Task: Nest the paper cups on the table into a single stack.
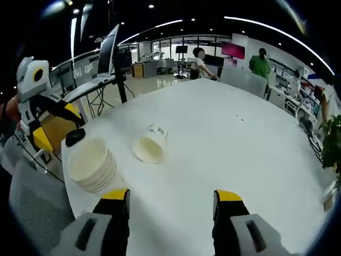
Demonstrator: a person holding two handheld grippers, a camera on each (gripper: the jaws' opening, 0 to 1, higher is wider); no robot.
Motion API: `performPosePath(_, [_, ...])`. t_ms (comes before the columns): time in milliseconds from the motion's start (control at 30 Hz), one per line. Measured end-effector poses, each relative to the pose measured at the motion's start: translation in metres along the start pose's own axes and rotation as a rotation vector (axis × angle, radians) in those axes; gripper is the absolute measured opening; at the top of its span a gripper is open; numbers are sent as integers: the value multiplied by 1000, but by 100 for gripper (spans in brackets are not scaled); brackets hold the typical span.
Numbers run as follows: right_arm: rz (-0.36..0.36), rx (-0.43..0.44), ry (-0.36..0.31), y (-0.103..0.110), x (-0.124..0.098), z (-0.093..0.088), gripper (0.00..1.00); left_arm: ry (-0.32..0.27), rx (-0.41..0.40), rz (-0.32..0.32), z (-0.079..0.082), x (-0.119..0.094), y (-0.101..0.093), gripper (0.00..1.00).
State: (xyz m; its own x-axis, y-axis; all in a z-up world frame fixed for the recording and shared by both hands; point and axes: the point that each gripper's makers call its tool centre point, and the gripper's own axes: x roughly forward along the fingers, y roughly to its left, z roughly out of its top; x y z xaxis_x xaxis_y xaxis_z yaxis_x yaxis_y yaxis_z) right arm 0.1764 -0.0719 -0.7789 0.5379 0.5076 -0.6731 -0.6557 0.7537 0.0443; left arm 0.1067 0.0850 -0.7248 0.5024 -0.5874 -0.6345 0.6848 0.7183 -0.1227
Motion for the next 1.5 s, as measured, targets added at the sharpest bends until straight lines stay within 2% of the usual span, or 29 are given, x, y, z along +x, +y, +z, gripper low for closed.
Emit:
performPosePath(100, [7, 1, -1, 2, 15, 4, 63, -3, -9, 5, -5, 0, 4, 53])
performPosePath(233, [12, 23, -18, 2, 27, 12, 63, -9, -21, 13, -2, -4, 2, 53])
performPosePath(333, [-3, -16, -18, -2, 40, 15, 60, -16, -31, 24, -3, -7, 7, 52])
performPosePath(567, [18, -5, -23, -1, 61, 27, 58, -24, -53, 45, -7, -9, 16, 52])
performPosePath(633, [31, 7, -24, 1, 67, 29, 58, -22, -58, 46, -8, -10, 18, 52])
performPosePath(667, [69, 65, -28, 7, 72, 31, 58, -20, -59, 49, -8, -10, 17, 52])
performPosePath(800, [80, 112, -27, 13, 84, 31, 58, -19, -69, 52, -9, -9, 18, 52])
performPosePath(833, [89, 135, -22, 13, 93, 30, 58, -21, -72, 52, -9, -9, 17, 52])
performPosePath(900, [96, 156, -19, 13, 98, 30, 58, -23, -72, 54, -6, -11, 13, 52])
performPosePath(967, [101, 164, -17, 12, 102, 28, 57, -22, -75, 57, -10, -8, 18, 52])
performPosePath(1100, [117, 235, -35, 4, 116, 32, 56, -21, -79, 59, -6, -11, 12, 53])
performPosePath(1267, [123, 246, -44, 1, 130, 39, 53, -10, -85, 57, -11, -10, 12, 54])
performPosePath(1367, [122, 236, -55, -1, 132, 42, 44, -4, -87, 54, -13, -9, 9, 54])
performPosePath(1500, [113, 239, -74, -3, 136, 43, 41, 0, -95, 54, -14, -9, 9, 54])
